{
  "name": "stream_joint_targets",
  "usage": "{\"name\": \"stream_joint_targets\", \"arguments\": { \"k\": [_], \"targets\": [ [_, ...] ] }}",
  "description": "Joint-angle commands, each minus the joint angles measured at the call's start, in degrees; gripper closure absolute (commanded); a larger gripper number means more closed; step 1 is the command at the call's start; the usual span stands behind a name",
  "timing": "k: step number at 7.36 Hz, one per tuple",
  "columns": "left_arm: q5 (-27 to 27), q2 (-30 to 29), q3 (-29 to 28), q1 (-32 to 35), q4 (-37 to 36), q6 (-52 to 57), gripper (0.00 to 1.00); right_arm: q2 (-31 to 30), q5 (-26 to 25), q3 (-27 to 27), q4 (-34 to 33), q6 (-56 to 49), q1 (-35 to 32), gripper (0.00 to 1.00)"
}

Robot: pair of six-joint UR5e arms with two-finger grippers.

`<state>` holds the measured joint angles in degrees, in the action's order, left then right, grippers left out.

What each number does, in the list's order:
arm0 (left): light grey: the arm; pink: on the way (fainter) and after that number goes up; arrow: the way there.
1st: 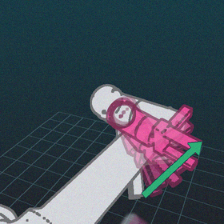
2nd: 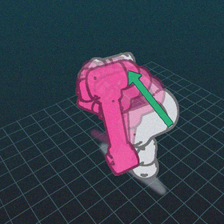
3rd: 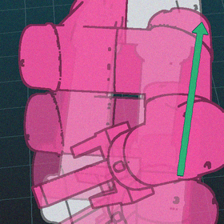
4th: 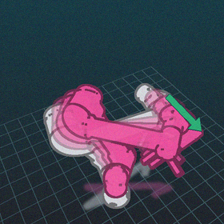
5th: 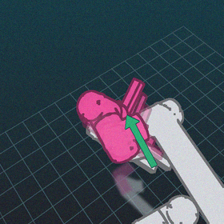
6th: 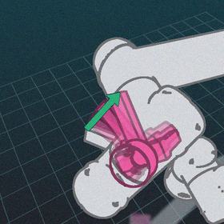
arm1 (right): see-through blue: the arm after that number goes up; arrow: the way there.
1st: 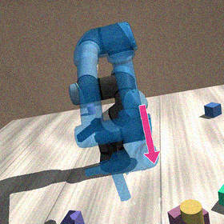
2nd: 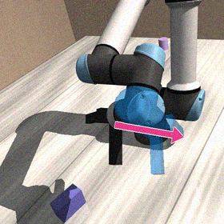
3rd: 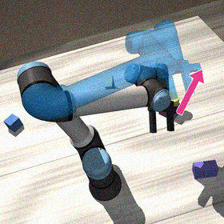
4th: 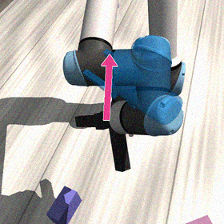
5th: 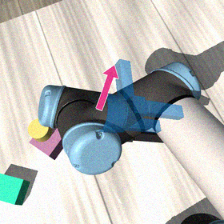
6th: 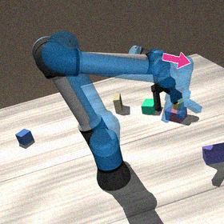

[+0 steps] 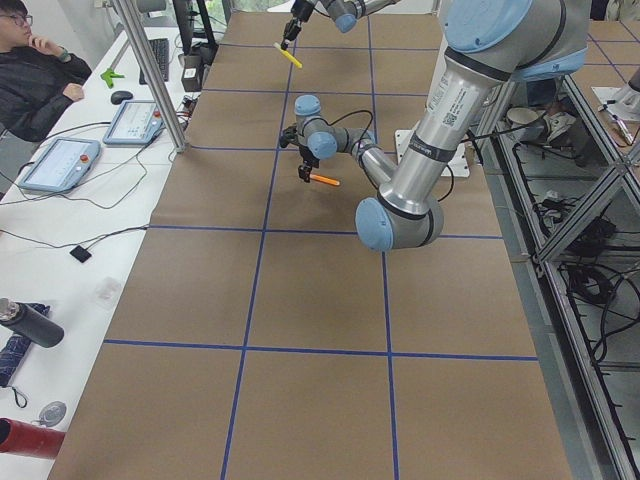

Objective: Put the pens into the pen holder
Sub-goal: 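Release green marker, move left gripper to orange marker while right lifts yellow marker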

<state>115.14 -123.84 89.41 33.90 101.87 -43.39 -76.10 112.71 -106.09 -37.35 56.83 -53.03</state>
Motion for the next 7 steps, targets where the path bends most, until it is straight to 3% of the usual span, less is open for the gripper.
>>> {"name": "stream_joint_targets", "arguments": {
  "k": [1,3,7],
  "targets": [
    [0.0,0.0,-0.4,-0.8,-0.1,0.0,0.27,0.4,-1.2,-0.3,0.0,0.0,1.5,1.0],
    [0.0,0.0,-0.3,-1.2,-0.2,-0.1,0.28,1.0,-1.6,-0.3,0.0,0.0,2.3,1.0],
    [-0.1,-0.7,-0.6,-2.3,-0.4,-0.9,0.44,1.2,-1.6,-0.3,0.0,-0.1,2.4,1.0]
  ]
}}
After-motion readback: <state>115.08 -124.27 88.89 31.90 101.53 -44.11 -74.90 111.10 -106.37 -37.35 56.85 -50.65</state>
